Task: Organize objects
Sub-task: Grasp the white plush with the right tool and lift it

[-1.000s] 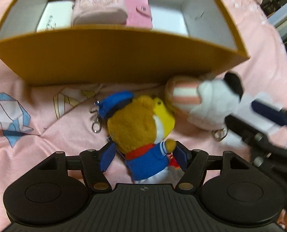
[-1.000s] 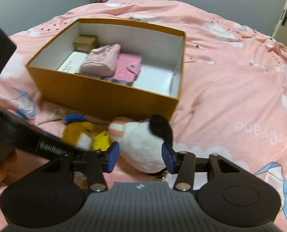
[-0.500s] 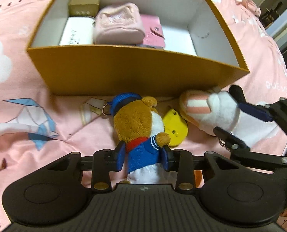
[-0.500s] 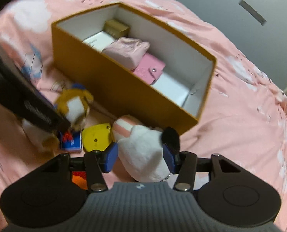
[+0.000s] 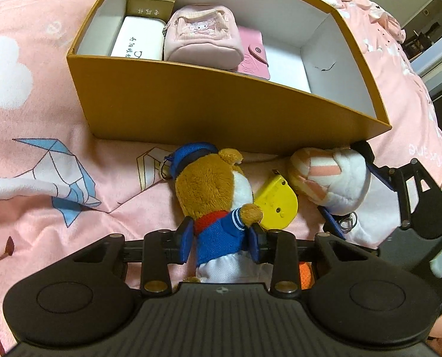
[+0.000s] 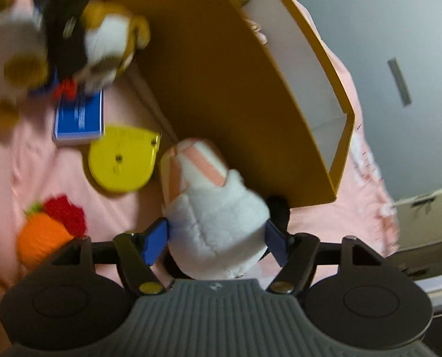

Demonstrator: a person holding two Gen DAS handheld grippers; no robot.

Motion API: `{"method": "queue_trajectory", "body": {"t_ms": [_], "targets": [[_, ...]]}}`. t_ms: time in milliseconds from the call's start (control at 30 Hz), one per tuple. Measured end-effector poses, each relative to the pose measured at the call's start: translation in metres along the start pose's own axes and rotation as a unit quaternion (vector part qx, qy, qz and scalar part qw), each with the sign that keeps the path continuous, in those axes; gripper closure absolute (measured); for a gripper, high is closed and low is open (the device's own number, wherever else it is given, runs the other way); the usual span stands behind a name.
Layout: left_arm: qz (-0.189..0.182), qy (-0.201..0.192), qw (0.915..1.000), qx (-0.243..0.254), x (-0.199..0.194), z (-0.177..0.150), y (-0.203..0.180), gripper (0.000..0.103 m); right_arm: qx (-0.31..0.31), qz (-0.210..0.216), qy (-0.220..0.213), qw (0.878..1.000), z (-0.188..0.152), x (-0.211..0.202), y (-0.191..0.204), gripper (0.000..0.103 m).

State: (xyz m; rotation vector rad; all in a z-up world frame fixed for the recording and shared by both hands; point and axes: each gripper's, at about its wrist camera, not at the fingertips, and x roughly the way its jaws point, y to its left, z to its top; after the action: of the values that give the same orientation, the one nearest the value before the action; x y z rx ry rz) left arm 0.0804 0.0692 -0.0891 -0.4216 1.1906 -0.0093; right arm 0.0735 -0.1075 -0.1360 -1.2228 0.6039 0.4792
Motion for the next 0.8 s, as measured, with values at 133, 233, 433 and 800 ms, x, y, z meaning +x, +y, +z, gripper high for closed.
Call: {"method": "queue_trajectory", "body": {"t_ms": [133,233,433,800], "targets": [[-0.001,0.0,1.0,0.0,-0.001,-0.001,0.0,0.061,-0.023,-0.037,0.007,0.999,-0.004,0.013,0.01,0.028],[-0.001,0.0,1.0,-0.001,-0.001,-0.001,0.0,0.061,-0.032,-0.053,0.004,0.998,-0.006,0.017,0.013,0.029],[-0.007,0.001,1.0,0.002,-0.003,-0.001,0.001,0.062,0.015,-0.034,-0.001,0.999,-0.006,0.006,-0.007,0.036],[-0.022,0.0,0.9997,0.014,-0.011,-0.001,0.004,0.062,0.297,0.23,-0.011,0.927,-0.004,-0.025,-0.114,0.036]]}}
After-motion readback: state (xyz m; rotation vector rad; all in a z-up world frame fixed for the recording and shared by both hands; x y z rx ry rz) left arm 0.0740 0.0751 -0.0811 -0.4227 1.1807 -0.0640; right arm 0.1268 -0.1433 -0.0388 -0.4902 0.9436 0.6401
